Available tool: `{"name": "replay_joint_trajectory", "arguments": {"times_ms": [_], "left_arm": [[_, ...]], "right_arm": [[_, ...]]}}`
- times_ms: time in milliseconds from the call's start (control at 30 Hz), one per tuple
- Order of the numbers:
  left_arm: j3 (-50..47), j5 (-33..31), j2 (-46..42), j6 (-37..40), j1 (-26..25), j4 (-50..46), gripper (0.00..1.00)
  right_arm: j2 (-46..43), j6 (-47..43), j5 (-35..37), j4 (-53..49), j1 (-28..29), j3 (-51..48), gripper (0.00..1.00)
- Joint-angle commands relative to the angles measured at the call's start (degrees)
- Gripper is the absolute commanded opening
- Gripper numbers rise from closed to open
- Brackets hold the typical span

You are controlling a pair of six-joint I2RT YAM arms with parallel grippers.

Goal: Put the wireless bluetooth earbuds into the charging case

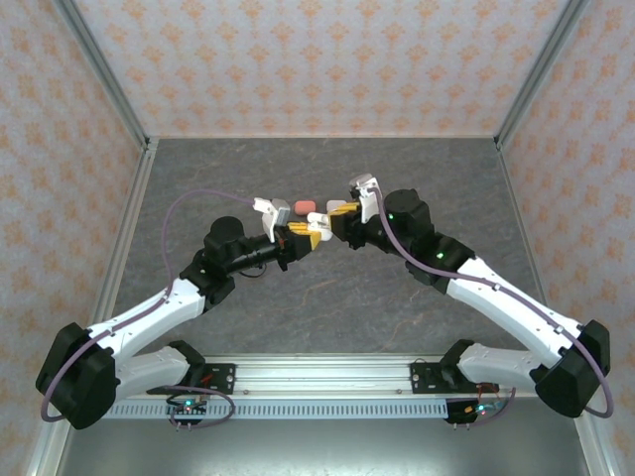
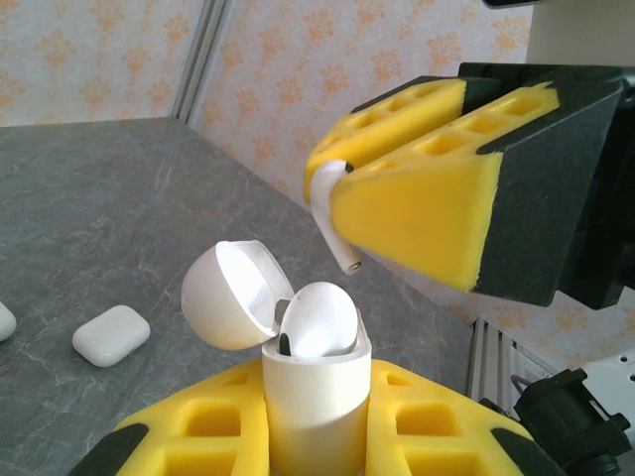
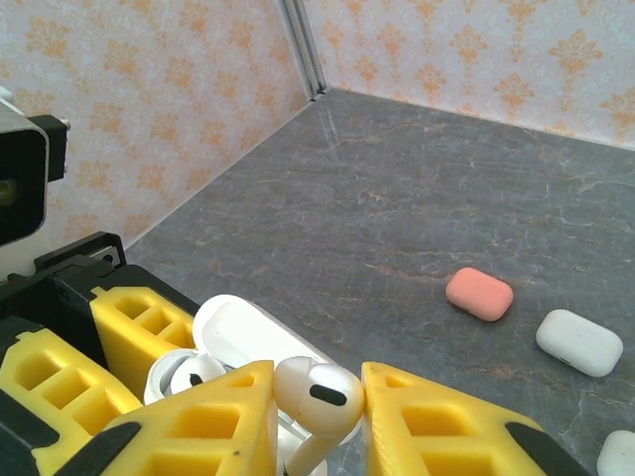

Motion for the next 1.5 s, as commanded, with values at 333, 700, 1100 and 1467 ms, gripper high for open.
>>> {"name": "replay_joint_trajectory", "arguments": {"times_ms": [333, 700, 1100, 1467], "left_arm": [[2.13, -0.72, 0.46, -0.44, -0.64, 3.47, 0.00], [1.78, -1.78, 0.18, -0.54, -0.66, 3.78, 0.00], [1.34, -1.88, 0.72, -0.69, -0.69, 5.04, 0.00], [0.98, -1.60, 1.05, -0.72, -0.71, 5.58, 0.00]], "right_arm": [[0.97, 1.09, -0.95, 1.26, 0.58, -1.12, 0.25], [0.35, 2.39, -3.00, -0.33, 0.58, -1.56, 0.25], [0.87, 4.57, -5.55, -1.76, 0.58, -0.37, 0.27], [1.64, 4.88, -4.27, -4.41, 0.58, 2.61, 0.31]]}}
